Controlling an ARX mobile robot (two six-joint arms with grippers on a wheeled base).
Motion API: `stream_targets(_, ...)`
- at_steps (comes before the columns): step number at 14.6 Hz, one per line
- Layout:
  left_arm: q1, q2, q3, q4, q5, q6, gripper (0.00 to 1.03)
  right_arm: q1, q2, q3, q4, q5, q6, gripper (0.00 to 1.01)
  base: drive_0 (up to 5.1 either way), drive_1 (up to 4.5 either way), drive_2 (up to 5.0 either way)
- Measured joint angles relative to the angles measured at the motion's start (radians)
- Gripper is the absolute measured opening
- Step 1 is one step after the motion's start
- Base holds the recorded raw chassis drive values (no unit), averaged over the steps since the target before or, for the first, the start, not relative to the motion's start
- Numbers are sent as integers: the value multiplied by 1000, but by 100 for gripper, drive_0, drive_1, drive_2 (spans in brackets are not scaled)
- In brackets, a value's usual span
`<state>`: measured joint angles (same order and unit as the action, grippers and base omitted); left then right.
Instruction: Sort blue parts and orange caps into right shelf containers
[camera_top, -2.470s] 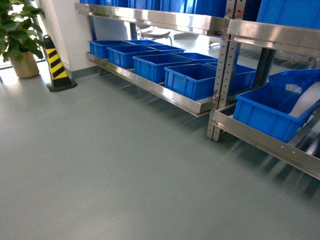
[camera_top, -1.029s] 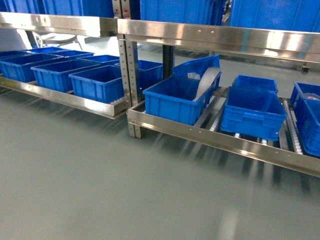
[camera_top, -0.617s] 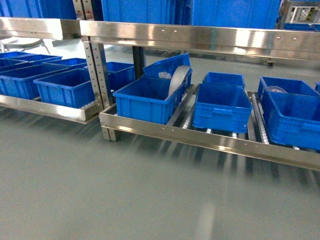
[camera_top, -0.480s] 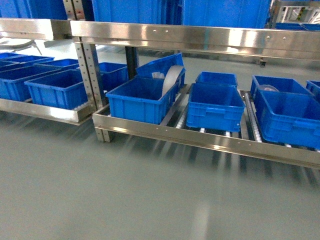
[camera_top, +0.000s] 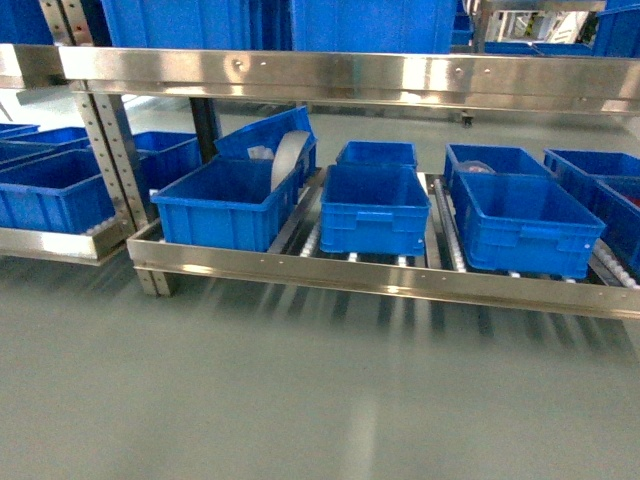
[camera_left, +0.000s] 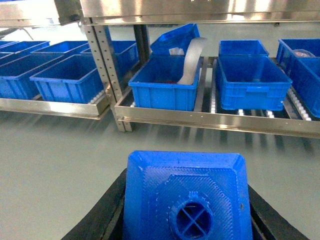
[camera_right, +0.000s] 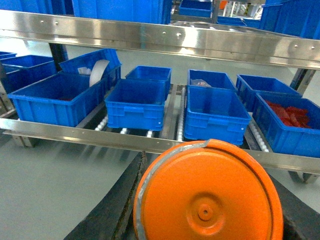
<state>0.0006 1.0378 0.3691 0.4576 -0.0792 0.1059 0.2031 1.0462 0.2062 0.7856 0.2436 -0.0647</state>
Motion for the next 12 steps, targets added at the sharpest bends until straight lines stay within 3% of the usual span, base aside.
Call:
stream_targets(9, 0, 0, 0, 0, 0, 0, 44, 0, -1, 0, 0, 0, 0, 44, -154, -154, -154)
stream_targets(12, -2, 0, 0, 0, 0, 0, 44, 0, -1, 0, 0, 3, 0, 44, 0, 0, 0)
